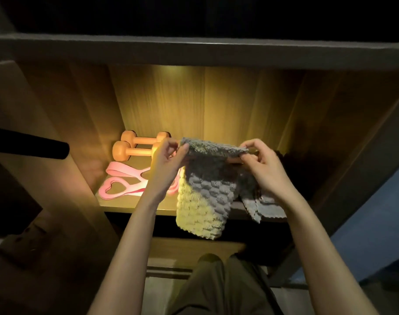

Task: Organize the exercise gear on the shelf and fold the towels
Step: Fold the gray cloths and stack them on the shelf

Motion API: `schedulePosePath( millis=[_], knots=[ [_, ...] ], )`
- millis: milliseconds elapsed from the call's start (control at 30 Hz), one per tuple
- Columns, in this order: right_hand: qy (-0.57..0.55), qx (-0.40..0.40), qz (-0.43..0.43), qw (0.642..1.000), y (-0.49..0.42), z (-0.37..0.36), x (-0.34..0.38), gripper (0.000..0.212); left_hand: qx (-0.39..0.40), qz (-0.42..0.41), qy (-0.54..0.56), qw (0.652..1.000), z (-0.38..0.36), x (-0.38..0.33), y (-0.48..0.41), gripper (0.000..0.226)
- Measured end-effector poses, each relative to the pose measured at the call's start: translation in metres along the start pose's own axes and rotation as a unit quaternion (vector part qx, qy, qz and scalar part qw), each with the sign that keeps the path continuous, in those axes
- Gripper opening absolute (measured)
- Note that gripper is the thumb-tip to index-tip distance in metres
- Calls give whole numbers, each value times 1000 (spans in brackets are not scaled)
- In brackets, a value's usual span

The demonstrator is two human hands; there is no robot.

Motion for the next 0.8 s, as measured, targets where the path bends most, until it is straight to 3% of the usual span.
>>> schedulePosePath(
  millis=[133, 233, 333, 433, 567, 700, 800],
  knots=[
    [39, -18, 45, 998, -44, -2, 30, 13, 1, -7, 15, 1000, 1, -17, -45, 4],
    [30, -46, 53, 997, -60, 3, 32, 13, -13, -37, -58, 998, 6, -25, -62, 21],
    [10, -62, 59, 996, -54, 5, 15, 18, 33, -56, -51, 997, -2, -21, -52, 16],
    [8, 4, 0, 1000, -38, -16, -39, 18, 51, -3, -16, 999, -3, 26, -20, 14],
    [96, 92, -79, 988, -3, -51, -124, 16, 104, 41, -70, 991, 2, 99, 39, 7],
    [171, 172, -115, 963, 25, -70, -166, 14, 195, 30, -209, 958, 4, 144, 79, 10],
    [303, 114, -56, 944, 21, -58, -159, 28, 234, -48, -345, 908, -2, 148, 77, 14]
  ],
)
Point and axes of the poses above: each hand's wrist, its own y-axis away from the middle knuckle, its own z-axis out of the back of the hand, x = y × z, the point moved 10 cm from there along -y, towards the middle knuckle, and after that the axes turned 7 degrees about -z, right-handed, at the moved point
